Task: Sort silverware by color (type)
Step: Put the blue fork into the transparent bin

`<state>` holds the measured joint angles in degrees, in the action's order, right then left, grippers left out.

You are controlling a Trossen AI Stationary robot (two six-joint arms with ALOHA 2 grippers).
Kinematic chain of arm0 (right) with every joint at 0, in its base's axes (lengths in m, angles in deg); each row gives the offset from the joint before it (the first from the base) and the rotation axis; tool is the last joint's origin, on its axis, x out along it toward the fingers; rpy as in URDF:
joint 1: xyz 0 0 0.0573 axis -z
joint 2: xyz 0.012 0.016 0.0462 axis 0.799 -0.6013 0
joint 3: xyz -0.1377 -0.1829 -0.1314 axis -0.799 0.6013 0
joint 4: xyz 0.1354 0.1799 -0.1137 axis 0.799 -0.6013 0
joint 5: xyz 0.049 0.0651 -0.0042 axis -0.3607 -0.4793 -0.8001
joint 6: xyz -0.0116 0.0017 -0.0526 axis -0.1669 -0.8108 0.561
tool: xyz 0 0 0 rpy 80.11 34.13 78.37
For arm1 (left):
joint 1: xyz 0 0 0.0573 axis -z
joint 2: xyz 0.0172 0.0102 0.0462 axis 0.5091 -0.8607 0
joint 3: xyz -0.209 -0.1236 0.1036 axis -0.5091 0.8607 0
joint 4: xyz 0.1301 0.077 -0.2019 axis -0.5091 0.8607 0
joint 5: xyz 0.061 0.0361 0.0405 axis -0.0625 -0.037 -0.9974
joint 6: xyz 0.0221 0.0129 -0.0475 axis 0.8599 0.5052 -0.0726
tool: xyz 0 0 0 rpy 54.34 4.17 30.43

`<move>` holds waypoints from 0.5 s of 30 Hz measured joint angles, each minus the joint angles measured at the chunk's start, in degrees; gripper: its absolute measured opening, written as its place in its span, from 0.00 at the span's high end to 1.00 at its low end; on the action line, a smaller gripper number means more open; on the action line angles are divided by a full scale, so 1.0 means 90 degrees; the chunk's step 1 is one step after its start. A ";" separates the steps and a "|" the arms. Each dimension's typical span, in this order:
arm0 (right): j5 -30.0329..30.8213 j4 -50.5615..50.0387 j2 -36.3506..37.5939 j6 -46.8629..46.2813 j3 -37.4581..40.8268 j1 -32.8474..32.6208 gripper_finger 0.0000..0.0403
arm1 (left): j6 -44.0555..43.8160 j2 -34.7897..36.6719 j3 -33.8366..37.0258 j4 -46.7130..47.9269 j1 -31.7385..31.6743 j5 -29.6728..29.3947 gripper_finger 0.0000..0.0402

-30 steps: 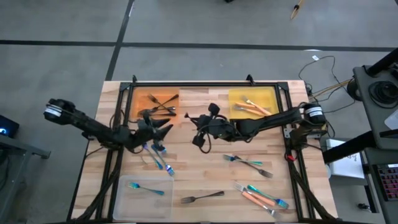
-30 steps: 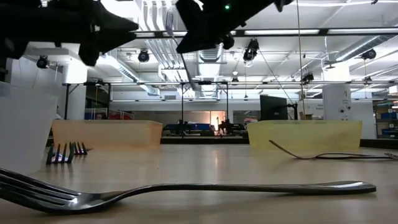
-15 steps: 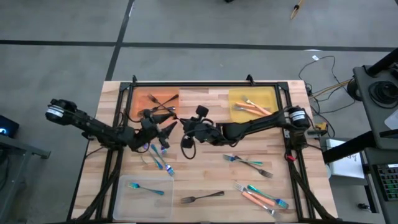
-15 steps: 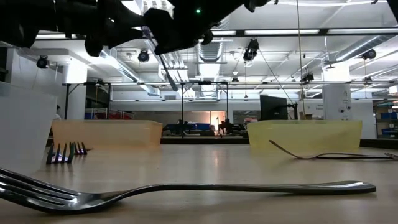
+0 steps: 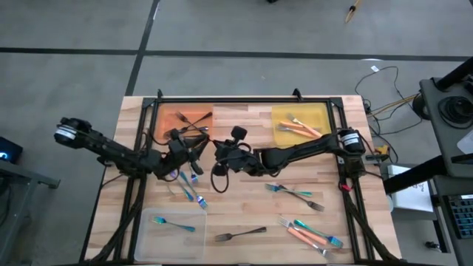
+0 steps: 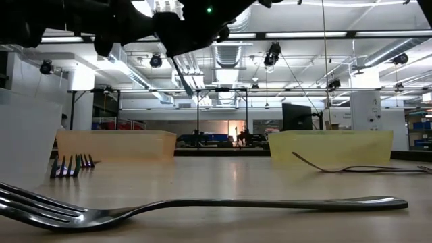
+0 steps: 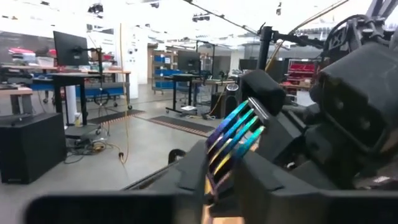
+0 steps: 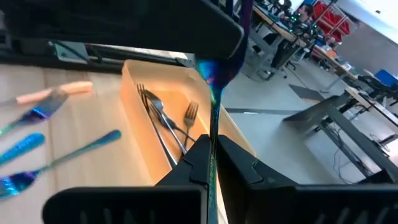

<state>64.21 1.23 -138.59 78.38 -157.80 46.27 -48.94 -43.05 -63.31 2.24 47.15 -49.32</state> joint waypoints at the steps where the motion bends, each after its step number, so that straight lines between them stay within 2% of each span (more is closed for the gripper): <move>1: -0.0012 0.0024 0.0010 -0.0012 0.0000 -0.0012 0.98 | 0.0014 0.0028 0.0002 -0.0012 -0.0006 -0.0003 0.94; 9: 0.0005 -0.0053 0.0025 0.0007 -0.0015 -0.0042 0.97 | 0.0063 0.0074 -0.0024 0.0029 -0.0011 -0.0048 0.99; 15: -0.0060 -0.0448 0.0049 -0.0011 -0.0050 -0.0028 0.82 | 0.0039 0.0162 -0.0029 0.0015 -0.0011 0.0093 1.00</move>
<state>63.67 -2.80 -138.15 78.28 -158.25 46.02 -48.59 -41.59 -63.57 2.37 47.05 -48.48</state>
